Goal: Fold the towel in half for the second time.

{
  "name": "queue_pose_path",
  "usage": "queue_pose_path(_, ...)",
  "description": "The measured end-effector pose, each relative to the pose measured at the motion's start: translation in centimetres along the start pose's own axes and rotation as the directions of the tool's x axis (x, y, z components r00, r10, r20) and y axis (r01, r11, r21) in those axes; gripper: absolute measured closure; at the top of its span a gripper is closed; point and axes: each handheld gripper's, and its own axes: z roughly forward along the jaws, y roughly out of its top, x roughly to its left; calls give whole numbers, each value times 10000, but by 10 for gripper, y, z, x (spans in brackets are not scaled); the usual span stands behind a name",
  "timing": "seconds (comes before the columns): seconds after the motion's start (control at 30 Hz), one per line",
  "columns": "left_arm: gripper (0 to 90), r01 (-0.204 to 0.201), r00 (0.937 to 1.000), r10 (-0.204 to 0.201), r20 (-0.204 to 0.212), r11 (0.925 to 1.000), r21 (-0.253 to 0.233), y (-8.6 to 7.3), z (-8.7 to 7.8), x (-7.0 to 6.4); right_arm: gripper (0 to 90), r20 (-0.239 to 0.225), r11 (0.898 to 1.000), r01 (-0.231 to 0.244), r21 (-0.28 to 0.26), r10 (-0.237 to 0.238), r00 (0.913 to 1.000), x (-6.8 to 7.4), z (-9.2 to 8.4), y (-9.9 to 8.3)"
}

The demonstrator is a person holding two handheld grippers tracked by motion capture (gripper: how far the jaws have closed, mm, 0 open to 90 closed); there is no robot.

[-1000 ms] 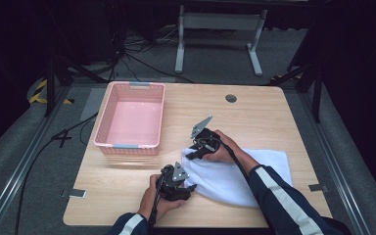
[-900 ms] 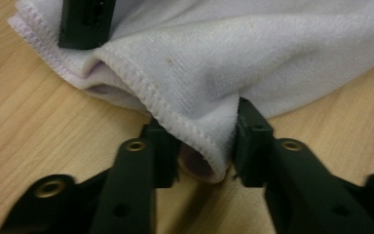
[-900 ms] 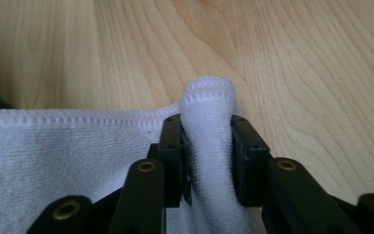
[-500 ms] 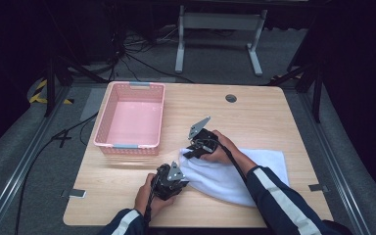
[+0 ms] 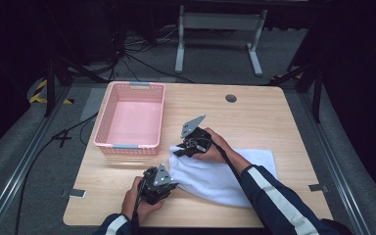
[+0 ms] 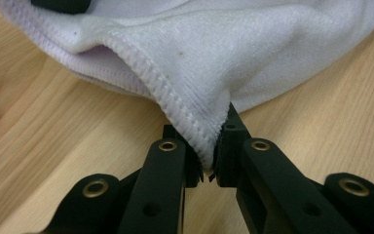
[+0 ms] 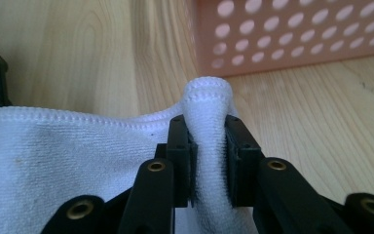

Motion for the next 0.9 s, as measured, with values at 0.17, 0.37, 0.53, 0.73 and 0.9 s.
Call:
queue_pose_path(0.17,840,128,9999,-130,-53,9989,-460,1,-10,2,759,61,9995,207,-257,-205,9998,5,-1,9)
queue_pose_path(0.37,840,-466,9989,468,10,9965,-688,15,-12,-4,756,-26,9961,414,-778,-417,9991,8,-23,14)
queue_pose_path(0.53,839,-1302,9904,1337,340,9874,-903,43,-4,-15,752,45,9928,441,-1115,-439,9990,10,-59,5)
queue_pose_path(0.73,838,-2396,9678,2456,557,9660,-975,77,8,-33,750,273,9901,505,-1313,-473,9985,9,-96,-15)
queue_pose_path(0.9,835,-3138,9412,3237,968,9437,-1045,105,24,-50,741,466,9854,359,-1666,-285,9985,9,-130,-42)
